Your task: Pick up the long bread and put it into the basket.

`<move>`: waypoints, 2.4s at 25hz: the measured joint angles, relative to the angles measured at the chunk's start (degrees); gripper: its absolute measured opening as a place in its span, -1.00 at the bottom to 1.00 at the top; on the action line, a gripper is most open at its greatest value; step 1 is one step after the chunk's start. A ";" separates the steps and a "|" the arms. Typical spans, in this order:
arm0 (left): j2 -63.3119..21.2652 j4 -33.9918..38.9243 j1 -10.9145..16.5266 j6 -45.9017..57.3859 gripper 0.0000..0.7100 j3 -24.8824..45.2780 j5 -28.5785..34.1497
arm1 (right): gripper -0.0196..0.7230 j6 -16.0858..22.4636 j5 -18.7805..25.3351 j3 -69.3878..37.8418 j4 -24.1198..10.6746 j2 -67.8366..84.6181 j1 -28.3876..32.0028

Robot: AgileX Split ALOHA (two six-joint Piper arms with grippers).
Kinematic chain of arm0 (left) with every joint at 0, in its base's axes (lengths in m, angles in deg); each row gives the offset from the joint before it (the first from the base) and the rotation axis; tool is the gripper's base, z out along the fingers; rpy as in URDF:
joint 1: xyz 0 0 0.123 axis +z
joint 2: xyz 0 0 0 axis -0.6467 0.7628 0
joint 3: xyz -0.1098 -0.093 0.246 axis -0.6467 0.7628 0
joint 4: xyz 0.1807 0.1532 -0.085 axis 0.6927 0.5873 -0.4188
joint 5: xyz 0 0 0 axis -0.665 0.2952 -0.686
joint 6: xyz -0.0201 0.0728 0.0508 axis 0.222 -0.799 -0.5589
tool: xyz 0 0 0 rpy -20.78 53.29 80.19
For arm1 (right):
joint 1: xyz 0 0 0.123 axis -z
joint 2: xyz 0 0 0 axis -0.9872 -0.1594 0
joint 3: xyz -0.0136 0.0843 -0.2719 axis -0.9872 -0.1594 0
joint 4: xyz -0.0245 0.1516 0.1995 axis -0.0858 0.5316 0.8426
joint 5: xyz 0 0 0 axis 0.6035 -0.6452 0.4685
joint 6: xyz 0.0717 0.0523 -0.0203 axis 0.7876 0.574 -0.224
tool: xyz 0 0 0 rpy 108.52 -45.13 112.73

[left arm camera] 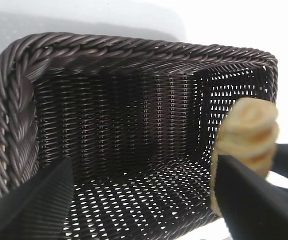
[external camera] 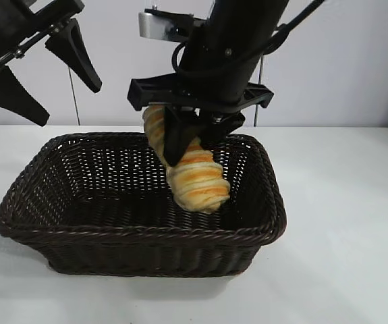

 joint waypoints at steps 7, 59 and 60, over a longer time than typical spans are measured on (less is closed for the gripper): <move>0.00 0.00 0.00 -0.04 0.59 0.00 0.00 | 0.46 -0.10 -0.15 0.00 0.00 0.00 0.00; 0.00 0.06 0.00 -0.06 0.59 0.00 0.22 | 0.67 -1.65 12.97 7.87 8.52 7.97 14.91; 0.00 0.06 0.00 -0.06 0.59 0.00 0.22 | 0.67 -1.65 12.97 7.87 8.52 7.97 14.91</move>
